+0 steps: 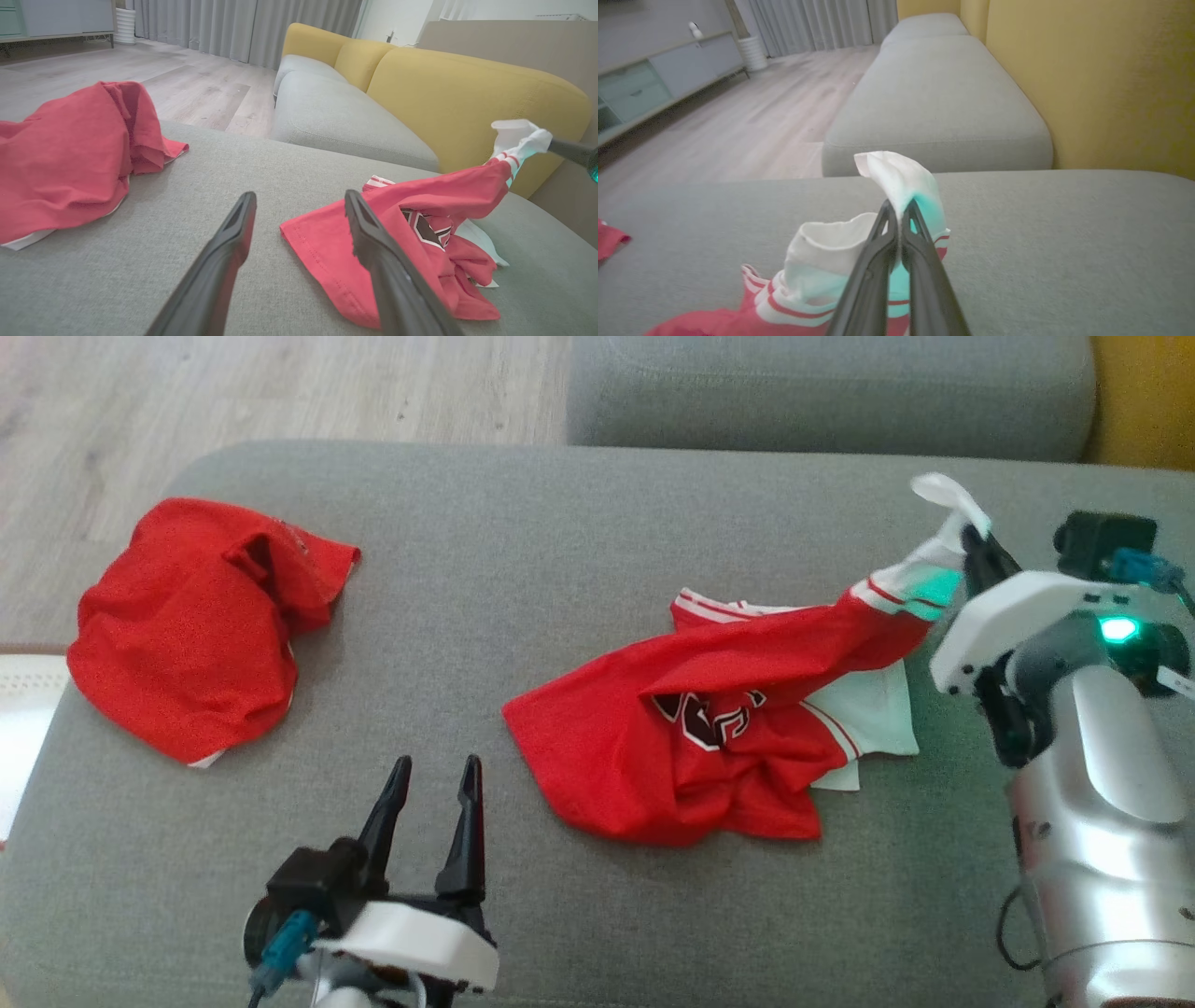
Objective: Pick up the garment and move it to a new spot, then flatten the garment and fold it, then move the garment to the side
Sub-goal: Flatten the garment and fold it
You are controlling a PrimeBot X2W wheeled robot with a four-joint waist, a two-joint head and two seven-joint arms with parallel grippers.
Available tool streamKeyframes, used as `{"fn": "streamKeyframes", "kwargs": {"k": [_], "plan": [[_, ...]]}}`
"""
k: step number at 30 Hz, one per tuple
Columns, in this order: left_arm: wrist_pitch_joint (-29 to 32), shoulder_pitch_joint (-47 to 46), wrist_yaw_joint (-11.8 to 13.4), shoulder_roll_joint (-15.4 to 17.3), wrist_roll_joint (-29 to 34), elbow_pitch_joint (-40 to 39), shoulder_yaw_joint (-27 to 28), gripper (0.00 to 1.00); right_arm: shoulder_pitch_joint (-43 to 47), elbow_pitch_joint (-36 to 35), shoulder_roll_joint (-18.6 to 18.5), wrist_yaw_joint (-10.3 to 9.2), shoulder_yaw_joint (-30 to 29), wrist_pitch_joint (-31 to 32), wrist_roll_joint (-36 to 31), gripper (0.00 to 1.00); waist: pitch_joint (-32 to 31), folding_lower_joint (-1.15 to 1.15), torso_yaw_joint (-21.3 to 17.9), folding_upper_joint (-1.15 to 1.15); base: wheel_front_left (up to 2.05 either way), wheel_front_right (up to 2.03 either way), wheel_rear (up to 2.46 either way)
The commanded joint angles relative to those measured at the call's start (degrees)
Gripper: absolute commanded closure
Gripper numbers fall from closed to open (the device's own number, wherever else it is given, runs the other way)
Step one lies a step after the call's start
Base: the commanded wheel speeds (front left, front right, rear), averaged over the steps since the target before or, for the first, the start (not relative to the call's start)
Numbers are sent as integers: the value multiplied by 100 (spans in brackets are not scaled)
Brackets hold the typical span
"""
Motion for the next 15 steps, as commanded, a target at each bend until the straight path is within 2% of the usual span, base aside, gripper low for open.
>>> {"fn": "streamKeyframes", "kwargs": {"k": [1,3,6,15], "plan": [[-70,-342,7,-14,13,-216,103,0,-187,-105,90,43,-128,-115,-413,100,107,0,10,0,0,0,0],[-70,-388,10,-14,-1,-210,66,0,-144,-38,90,43,-433,-175,-709,100,144,0,38,0,0,0,0],[-70,-382,42,-14,-19,-198,73,0,-11,-1,90,43,-771,-294,-803,100,150,0,40,0,0,0,0],[-70,-95,87,-14,67,-223,294,0,1119,-84,91,43,-1233,-856,152,100,-95,0,-272,0,0,0,0]]}}
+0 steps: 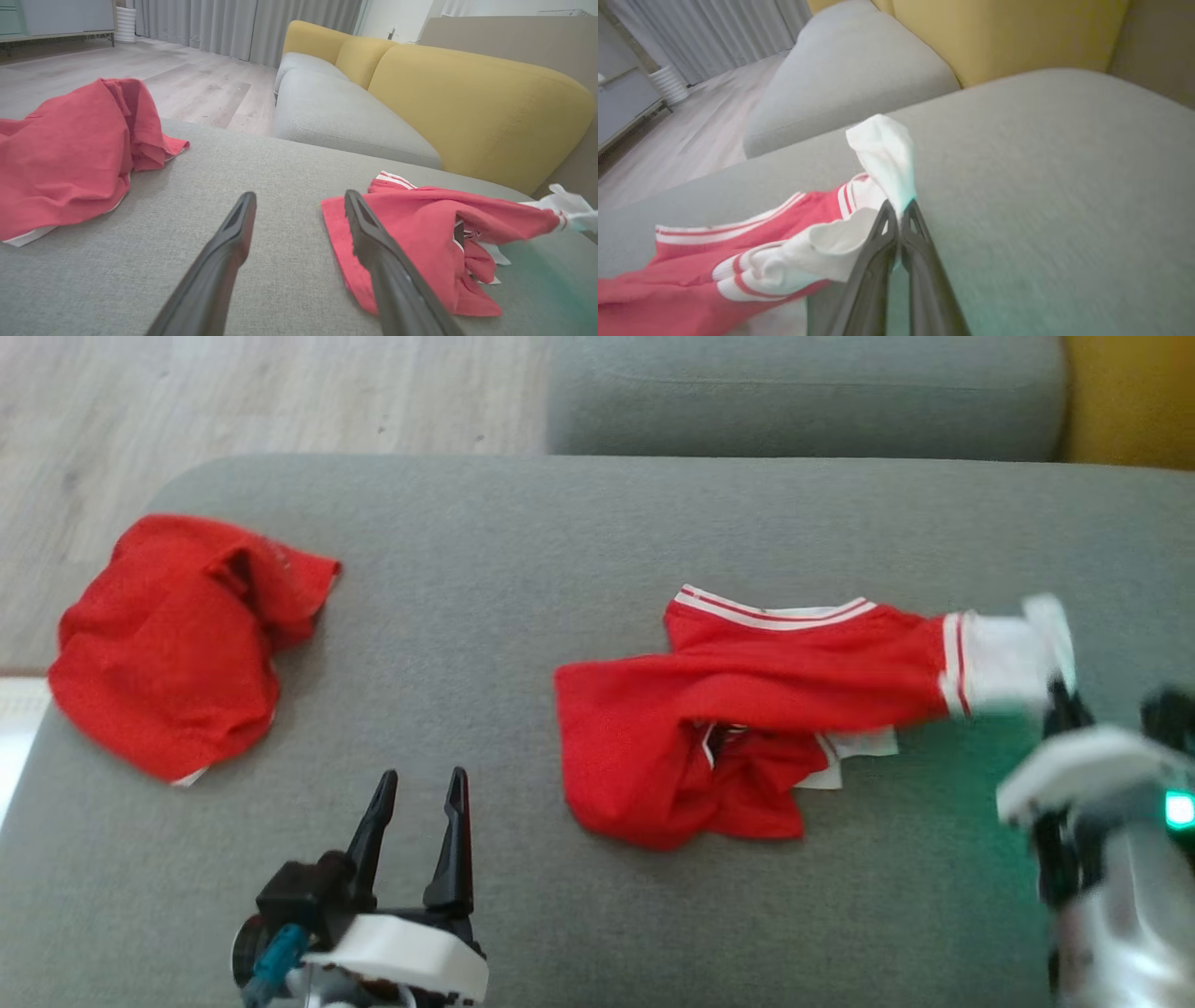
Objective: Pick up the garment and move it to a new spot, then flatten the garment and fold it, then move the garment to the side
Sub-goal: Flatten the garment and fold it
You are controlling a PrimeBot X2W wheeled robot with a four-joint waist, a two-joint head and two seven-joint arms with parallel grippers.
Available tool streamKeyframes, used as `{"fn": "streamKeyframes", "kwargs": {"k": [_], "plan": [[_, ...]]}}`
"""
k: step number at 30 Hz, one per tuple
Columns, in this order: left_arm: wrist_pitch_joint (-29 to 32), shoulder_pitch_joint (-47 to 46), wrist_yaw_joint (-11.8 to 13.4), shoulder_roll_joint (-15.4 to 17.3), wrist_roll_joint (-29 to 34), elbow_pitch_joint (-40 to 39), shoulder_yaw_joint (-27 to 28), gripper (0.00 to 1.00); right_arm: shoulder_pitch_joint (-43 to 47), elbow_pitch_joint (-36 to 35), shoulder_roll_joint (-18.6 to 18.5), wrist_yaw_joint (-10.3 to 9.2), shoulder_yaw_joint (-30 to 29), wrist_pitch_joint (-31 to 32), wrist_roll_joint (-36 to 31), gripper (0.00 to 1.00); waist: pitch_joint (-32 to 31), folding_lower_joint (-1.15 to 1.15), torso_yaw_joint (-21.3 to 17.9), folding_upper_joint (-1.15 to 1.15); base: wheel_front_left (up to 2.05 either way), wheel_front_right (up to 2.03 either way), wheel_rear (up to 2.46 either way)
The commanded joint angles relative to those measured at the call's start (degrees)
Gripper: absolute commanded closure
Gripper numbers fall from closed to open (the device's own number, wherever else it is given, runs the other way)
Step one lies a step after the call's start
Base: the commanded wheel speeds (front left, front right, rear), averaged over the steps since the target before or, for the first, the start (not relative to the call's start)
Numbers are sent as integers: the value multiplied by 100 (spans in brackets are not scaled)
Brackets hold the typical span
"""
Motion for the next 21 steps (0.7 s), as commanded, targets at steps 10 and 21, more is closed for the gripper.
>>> {"fn": "streamKeyframes", "kwargs": {"k": [10,21], "plan": [[-70,-187,-81,-17,167,-213,226,0,649,674,18,43,164,-729,627,100,-98,0,-370,0,0,0,0],[-70,-173,-118,-17,217,-214,221,0,450,206,18,43,383,-1180,-314,0,-33,0,-383,0,0,0,0]]}}
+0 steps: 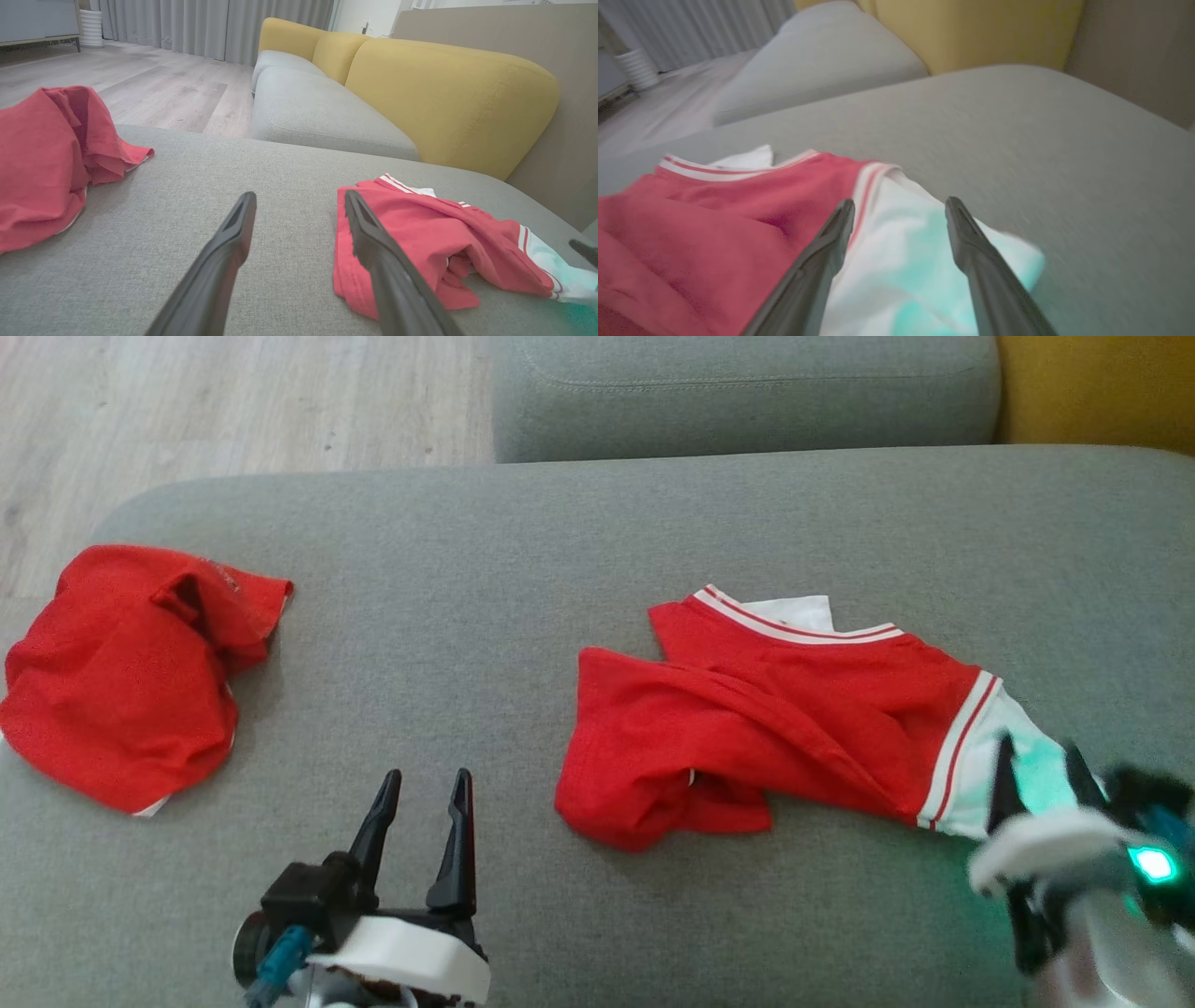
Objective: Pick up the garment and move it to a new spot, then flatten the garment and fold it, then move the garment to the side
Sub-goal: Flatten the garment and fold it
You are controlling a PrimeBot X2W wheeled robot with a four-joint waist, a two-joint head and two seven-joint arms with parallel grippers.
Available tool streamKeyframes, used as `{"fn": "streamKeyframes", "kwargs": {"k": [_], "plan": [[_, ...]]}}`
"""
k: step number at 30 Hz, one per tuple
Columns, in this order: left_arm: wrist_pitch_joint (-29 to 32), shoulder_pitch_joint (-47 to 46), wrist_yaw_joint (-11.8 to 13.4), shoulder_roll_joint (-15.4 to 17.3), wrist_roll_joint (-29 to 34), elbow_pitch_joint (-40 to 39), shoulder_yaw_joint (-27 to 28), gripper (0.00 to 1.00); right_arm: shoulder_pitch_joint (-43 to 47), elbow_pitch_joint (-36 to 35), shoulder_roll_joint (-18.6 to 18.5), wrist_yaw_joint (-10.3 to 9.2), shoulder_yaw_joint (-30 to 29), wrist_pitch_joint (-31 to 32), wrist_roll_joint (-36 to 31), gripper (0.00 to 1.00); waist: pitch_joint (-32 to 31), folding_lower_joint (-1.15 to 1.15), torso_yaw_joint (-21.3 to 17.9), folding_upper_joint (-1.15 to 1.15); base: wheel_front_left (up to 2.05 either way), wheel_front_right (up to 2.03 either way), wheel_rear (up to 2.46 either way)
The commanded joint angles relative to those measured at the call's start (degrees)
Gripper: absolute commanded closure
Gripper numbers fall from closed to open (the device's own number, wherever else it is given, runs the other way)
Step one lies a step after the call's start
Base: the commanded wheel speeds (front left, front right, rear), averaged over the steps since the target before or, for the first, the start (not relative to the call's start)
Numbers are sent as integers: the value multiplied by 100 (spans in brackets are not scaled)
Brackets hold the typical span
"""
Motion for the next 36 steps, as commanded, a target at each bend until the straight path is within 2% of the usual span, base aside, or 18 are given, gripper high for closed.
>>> {"fn": "streamKeyframes", "kwargs": {"k": [1,4,6,8,12,20,25,29,30,31,33,36], "plan": [[-70,-228,-30,-17,54,-188,189,0,-358,-363,-24,43,378,53,2,0,7,0,27,0,0,0,0],[-70,-277,-40,-17,35,-178,132,0,-435,-1069,-24,43,1280,479,145,0,34,0,114,0,0,0,0],[-70,-325,-34,-17,8,-176,85,0,-457,-1515,-24,43,2031,947,335,0,74,0,181,0,0,0,0],[-70,-382,-35,-17,-15,-167,12,0,-541,-1884,-24,43,2713,1435,245,0,124,0,270,0,0,0,0],[-70,-498,-32,-17,-87,-128,-136,0,-896,-2200,-24,43,3688,2355,499,0,210,0,481,0,0,0,0],[-70,-629,32,-17,-219,-99,-344,0,-1742,-1840,-428,43,4650,3672,871,0,298,0,833,0,0,0,0],[-70,-685,36,-17,-240,-85,-383,0,-2078,-1439,-663,43,5106,4223,1294,0,361,0,936,0,0,0,0],[-70,-719,48,-17,-248,-76,-396,0,-2186,-1262,-727,43,5316,4415,1599,0,381,0,957,0,0,0,0],[-70,-726,53,-17,-249,-74,-398,0,-2217,-1215,-746,43,5400,4465,1677,19,384,0,956,0,0,0,0],[-70,-731,54,-17,-249,-71,-401,0,-2242,-1173,-749,43,5440,4484,1774,100,385,0,954,0,0,0,0],[-70,-737,51,-17,-248,-63,-408,0,-2284,-1108,-731,43,5465,4494,1972,100,386,0,940,0,0,0,0],[-70,-752,53,-17,-244,-63,-400,0,-2452,-1027,-688,43,5195,4153,1980,100,405,0,894,0,0,0,0]]}}
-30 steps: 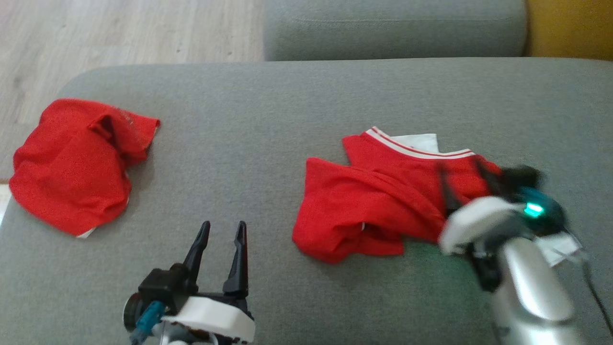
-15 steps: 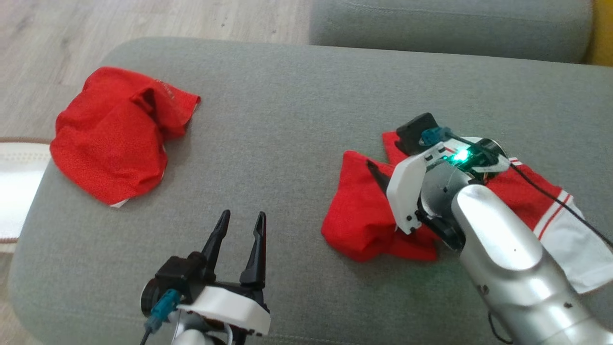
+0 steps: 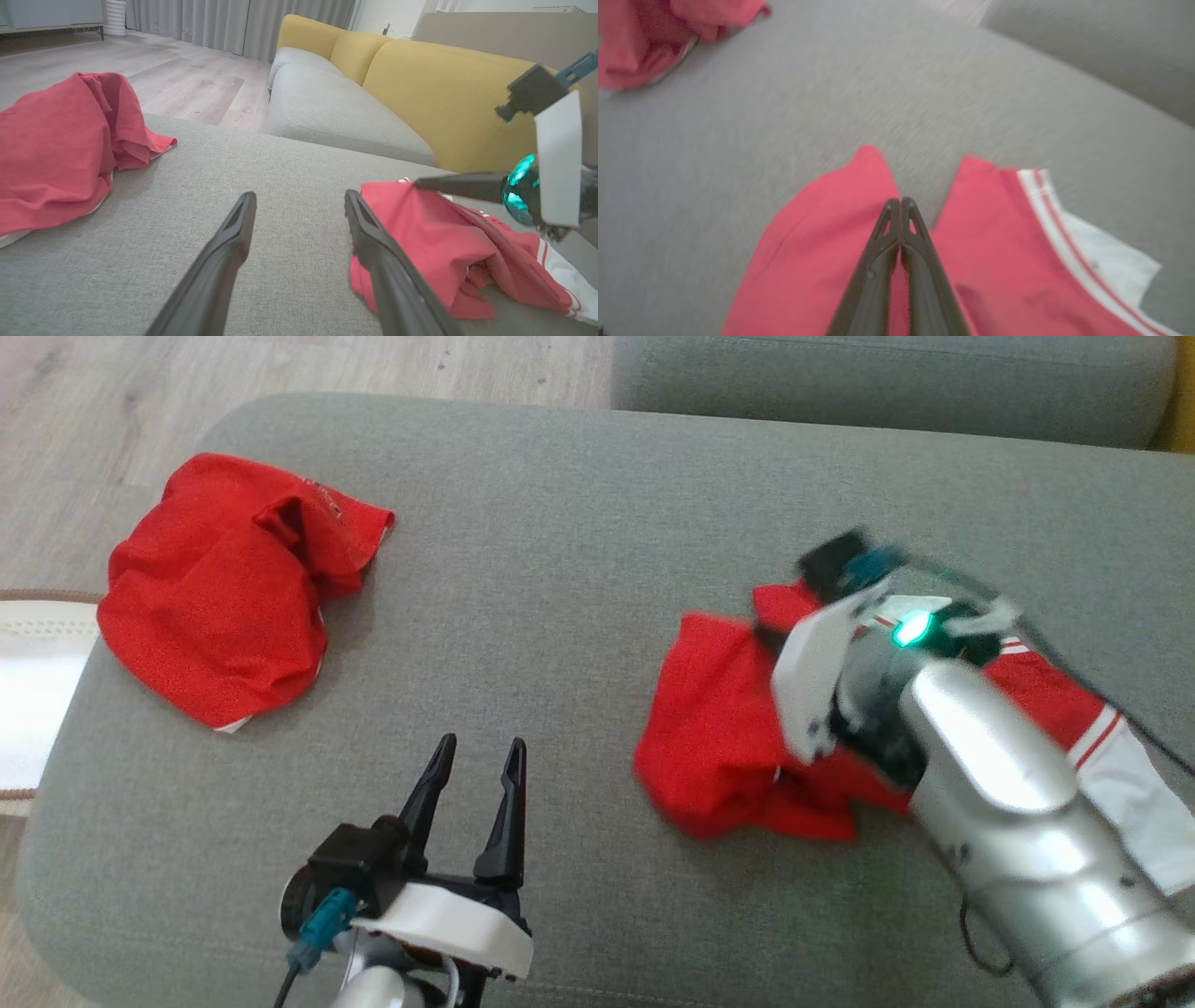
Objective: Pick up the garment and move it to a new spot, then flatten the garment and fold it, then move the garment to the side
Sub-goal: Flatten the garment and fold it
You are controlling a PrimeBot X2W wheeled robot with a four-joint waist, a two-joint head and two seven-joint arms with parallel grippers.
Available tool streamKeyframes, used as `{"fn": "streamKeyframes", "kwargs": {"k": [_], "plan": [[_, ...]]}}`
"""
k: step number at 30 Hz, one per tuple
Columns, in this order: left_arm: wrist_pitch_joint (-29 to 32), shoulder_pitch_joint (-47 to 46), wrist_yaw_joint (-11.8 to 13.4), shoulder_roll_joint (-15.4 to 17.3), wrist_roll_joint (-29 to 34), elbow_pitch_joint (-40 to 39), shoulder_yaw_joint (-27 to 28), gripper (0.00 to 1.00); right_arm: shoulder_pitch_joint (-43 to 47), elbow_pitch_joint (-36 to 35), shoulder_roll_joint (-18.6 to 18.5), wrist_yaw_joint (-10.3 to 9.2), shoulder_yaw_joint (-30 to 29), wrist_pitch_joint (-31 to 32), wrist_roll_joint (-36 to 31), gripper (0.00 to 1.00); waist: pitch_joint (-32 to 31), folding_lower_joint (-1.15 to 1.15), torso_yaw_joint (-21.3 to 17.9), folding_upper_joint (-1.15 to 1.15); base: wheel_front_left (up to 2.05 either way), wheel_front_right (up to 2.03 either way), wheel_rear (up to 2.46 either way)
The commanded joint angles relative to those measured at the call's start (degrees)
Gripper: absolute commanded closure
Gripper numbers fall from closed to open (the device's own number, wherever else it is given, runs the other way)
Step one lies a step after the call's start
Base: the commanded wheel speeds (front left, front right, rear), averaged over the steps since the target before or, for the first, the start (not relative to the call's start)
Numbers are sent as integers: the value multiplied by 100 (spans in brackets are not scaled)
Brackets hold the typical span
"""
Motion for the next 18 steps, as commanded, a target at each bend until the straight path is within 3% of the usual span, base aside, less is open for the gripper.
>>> {"fn": "streamKeyframes", "kwargs": {"k": [1,10,15,18], "plan": [[-70,-269,33,-14,-15,-164,180,0,-484,-79,153,43,-438,-472,-117,100,19,0,-44,0,0,0,0],[-70,-338,8,-14,7,-138,153,0,-1403,370,535,43,-1971,-2258,-1097,100,6,0,-107,0,0,0,0],[-70,-343,7,-14,9,-137,145,0,-1760,469,641,43,-2318,-3251,-1736,100,-36,0,-126,0,0,0,0],[-70,-324,5,-14,14,-128,151,0,-1802,547,690,43,-2230,-3601,-2050,100,-72,0,-144,0,0,0,0]]}}
